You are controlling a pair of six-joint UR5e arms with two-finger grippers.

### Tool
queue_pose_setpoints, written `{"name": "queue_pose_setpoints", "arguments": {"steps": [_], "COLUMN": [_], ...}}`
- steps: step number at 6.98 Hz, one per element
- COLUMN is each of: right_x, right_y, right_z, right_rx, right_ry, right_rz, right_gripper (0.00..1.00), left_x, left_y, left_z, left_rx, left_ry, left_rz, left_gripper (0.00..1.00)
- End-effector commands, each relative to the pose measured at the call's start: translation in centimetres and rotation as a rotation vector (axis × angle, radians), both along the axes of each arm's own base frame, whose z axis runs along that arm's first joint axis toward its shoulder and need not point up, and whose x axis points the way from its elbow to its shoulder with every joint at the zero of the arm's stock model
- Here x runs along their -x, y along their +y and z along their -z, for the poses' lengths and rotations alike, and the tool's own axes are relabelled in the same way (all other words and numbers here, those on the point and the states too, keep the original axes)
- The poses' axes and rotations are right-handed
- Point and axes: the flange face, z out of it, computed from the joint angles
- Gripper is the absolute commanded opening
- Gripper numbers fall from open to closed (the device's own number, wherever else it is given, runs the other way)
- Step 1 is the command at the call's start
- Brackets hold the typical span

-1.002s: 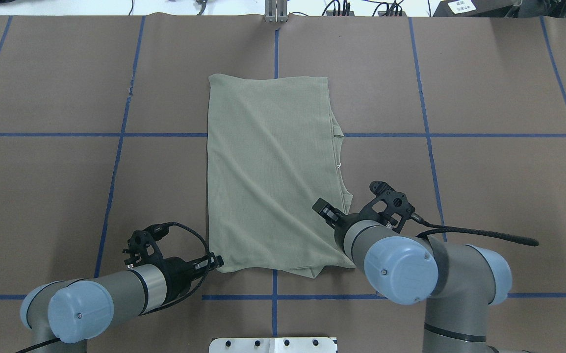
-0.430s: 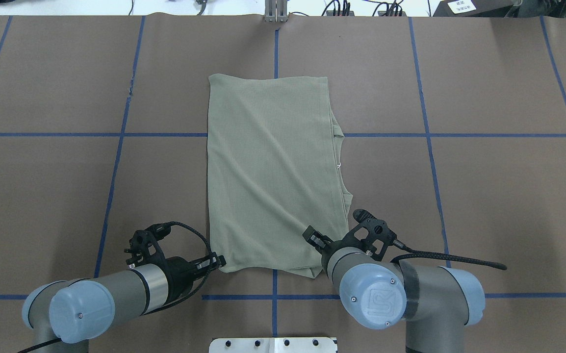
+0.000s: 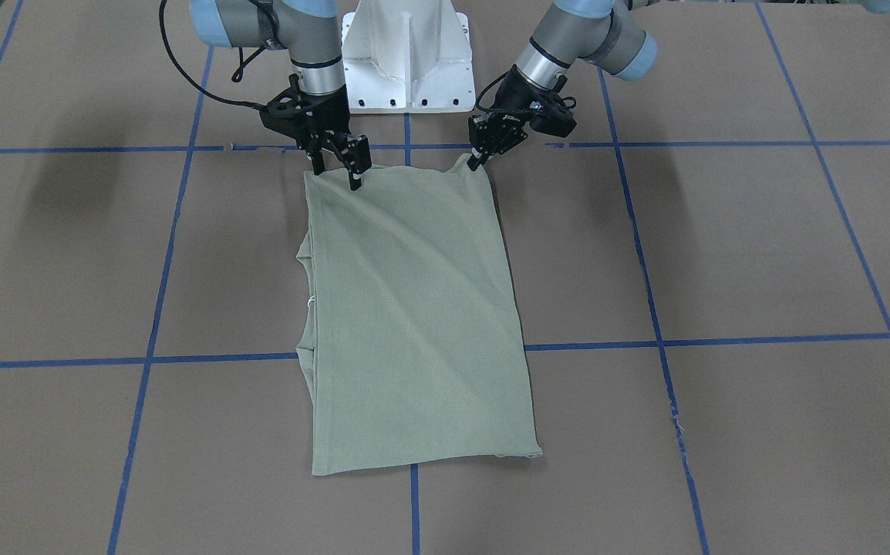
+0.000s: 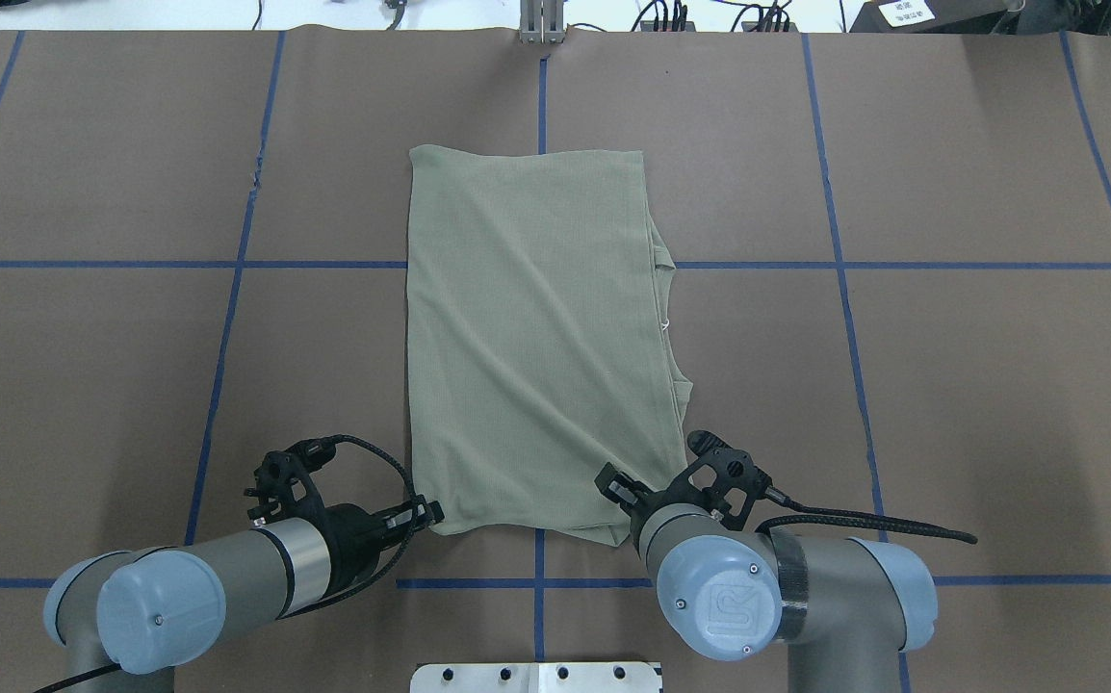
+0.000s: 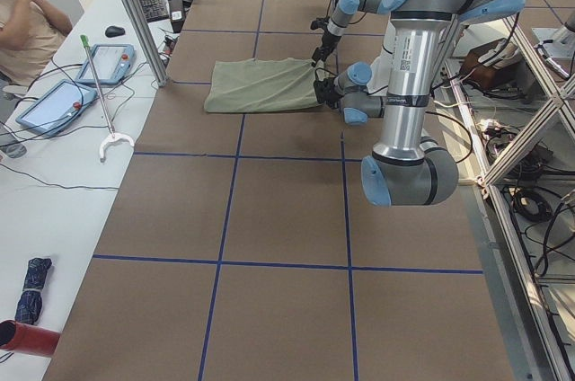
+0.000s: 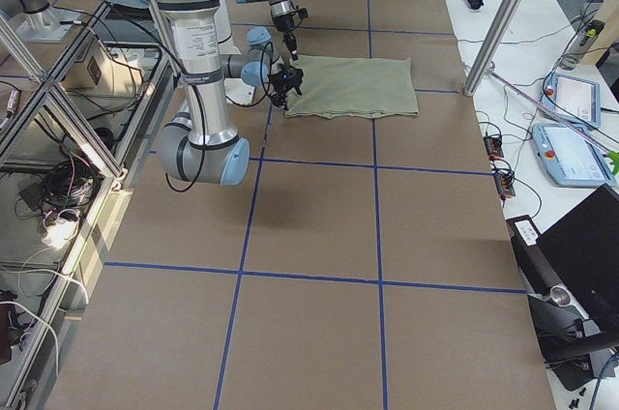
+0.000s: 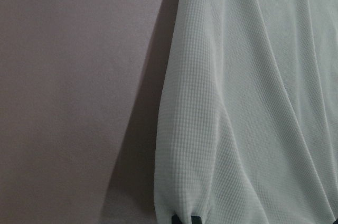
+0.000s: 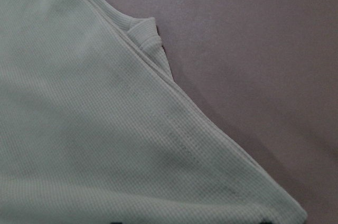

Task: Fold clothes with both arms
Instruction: 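Grasp the near corners with both grippers, adjusting the right gripper inward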

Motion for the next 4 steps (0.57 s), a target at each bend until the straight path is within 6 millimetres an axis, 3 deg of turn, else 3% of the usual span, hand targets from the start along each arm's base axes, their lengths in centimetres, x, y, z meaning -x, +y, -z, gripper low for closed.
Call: {"name": "queue_pose_setpoints", "arguments": {"steps": [1,3,4], "right_x": [0.28,0.46,0.67], "right_y": [0.07,-0.01,0.04], "right_z": [0.31,0.26,0.58], "right_rx": [-0.002,-0.005,0.005], "right_ry": [-0.003,-0.002,-0.012], "right_rz": [0.001,-0.005,-0.016], "right_gripper": [0.89,0.82,0.72], "left_x": [0.02,0.0,0.0], "left_y": [0.0,0.0,0.0], "left_z": [-0.09,0.0,0.0], "left_rx": [0.0,0.0,0.0], "left_ry": [-0.002,0.0,0.0], "left_rz": [0.0,0.0,0.0], "left_gripper": [0.0,0.0,0.0]}}
